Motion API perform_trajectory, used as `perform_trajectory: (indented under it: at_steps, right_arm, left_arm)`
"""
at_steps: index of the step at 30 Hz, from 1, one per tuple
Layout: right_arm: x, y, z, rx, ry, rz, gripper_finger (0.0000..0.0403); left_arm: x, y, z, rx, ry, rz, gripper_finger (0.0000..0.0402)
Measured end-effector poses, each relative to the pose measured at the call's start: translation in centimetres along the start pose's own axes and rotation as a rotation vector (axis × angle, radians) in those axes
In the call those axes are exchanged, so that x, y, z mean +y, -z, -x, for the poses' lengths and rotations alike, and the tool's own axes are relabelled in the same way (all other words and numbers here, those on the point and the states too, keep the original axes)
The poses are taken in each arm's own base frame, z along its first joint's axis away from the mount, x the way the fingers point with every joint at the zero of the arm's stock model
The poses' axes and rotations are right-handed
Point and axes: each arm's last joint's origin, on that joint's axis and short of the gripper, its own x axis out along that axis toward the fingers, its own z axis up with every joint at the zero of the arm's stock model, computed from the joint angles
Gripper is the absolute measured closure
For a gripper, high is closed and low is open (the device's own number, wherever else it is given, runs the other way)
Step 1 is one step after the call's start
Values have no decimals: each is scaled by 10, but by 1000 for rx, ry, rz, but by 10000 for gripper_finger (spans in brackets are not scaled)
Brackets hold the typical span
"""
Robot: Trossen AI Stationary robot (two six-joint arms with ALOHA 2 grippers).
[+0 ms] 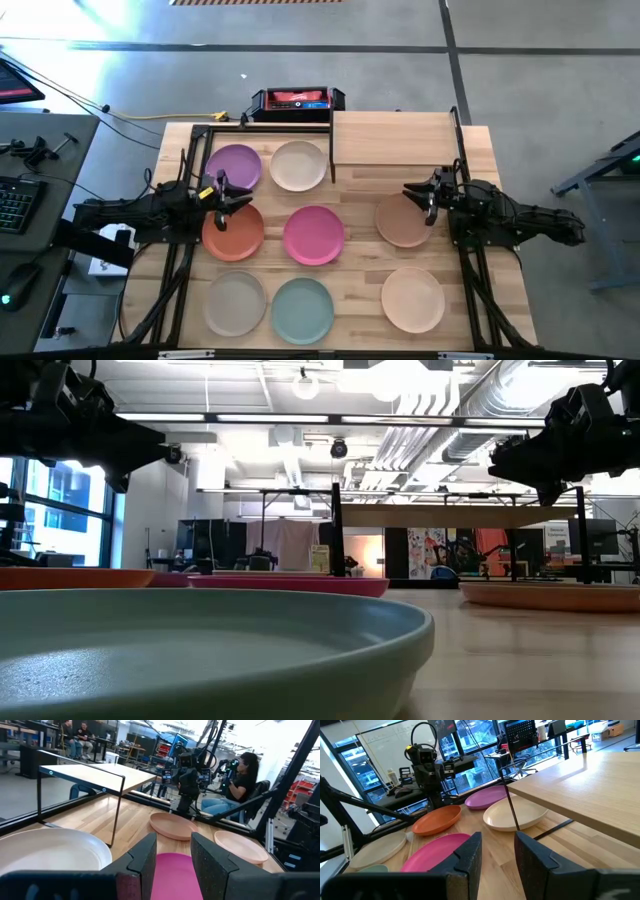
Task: Place and stack plates onto a shelf
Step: Put the light orange plate on the shelf
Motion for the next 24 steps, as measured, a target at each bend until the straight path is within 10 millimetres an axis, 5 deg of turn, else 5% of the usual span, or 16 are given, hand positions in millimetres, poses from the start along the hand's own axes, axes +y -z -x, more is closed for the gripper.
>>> perform_trajectory:
  at_steps: [10, 24]
  right_arm:
    - [0, 0, 0, 0, 0, 0, 304]
    - [0, 0, 0, -1, 0, 0, 304]
  left_arm:
    - [-1, -4, 0, -42, -1, 29, 291]
    - [-3, -39, 9, -449, -92, 150, 291]
